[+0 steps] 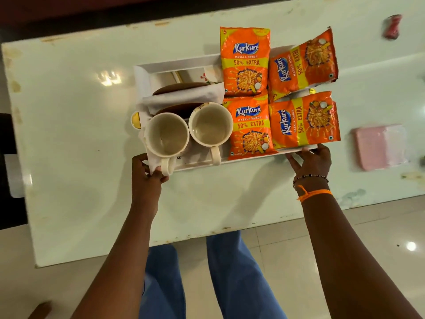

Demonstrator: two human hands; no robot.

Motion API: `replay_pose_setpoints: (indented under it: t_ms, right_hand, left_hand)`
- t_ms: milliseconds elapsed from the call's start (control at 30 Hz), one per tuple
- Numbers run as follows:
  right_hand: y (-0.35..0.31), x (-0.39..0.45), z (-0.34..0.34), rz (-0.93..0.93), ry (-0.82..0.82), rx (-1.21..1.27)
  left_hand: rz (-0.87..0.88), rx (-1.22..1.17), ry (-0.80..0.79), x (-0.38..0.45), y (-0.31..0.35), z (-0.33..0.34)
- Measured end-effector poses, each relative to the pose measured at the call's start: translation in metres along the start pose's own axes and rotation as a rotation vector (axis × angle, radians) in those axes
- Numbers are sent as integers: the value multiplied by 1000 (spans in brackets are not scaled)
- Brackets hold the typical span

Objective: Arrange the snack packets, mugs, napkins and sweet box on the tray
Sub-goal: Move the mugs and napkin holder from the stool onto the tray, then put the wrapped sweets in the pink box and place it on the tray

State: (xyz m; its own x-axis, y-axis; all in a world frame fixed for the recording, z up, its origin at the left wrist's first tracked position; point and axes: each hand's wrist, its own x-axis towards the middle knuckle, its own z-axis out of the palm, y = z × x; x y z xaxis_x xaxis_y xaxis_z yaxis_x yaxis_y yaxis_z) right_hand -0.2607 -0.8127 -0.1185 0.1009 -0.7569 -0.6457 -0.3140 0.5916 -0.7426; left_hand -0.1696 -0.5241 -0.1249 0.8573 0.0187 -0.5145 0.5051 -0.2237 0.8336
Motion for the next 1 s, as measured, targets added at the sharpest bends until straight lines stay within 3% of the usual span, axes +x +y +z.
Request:
replay_pose_setpoints:
  t_ms: [400, 667, 833, 1000]
  right_hand:
    - [-5, 16, -8, -8, -81, -41]
    - [-4, -12, -41, 86, -219, -134]
    - [-10, -31, -84, -136, -253, -250]
    - [-38, -3, -118, -544, -50, -538]
  left_hand:
    - [-72, 9, 110, 2, 2, 18]
    - [-356, -271, 158, -58, 7, 34]
    - [-489, -294, 18, -122, 8, 77]
    - [-448, -146, -352, -162, 12, 142]
